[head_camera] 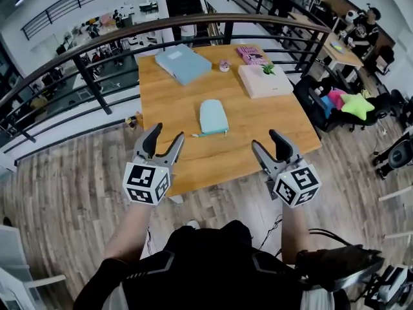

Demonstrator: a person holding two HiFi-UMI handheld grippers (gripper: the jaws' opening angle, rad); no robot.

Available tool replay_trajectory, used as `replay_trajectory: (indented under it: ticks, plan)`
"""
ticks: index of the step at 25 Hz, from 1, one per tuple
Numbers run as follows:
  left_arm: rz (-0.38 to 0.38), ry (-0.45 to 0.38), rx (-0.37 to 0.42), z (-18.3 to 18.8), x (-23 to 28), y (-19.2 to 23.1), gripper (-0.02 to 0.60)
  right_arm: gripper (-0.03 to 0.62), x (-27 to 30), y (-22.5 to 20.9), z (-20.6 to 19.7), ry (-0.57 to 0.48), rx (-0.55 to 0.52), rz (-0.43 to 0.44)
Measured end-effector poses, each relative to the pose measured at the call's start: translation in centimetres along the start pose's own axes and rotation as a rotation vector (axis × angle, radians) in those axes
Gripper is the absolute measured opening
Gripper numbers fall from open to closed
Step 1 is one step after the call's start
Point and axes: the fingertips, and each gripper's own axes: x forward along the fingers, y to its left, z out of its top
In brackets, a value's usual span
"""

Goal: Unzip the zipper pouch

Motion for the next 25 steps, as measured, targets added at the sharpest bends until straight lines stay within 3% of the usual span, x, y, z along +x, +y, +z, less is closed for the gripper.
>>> replay_trajectory:
  ticks: [5,13,19,25]
  plan:
    - [0.017,0.029,-0.007,-0.7,2.7,0.4,0.268,0.255,2.9,-3.1,-0.1,-0.002,-0.005,0.050]
    - [0.142,0.044,0.007,-0.9,7.9,-0.6,0.268,0.249,8.9,-10.1,-0.4,-0.010,-0.037,0.191]
    - [0.220,0.037,-0.074,-1.4,11.1,-0.9,0.268,0.244,12.8,-13.7,-0.4,0.000,-0.049,0.306]
    - [0.340,0.050,-0.150,-5.1,11.5,-0.1,0.268,0.244,16.6,-15.2,-3.8,0.054,-0.092,0.388]
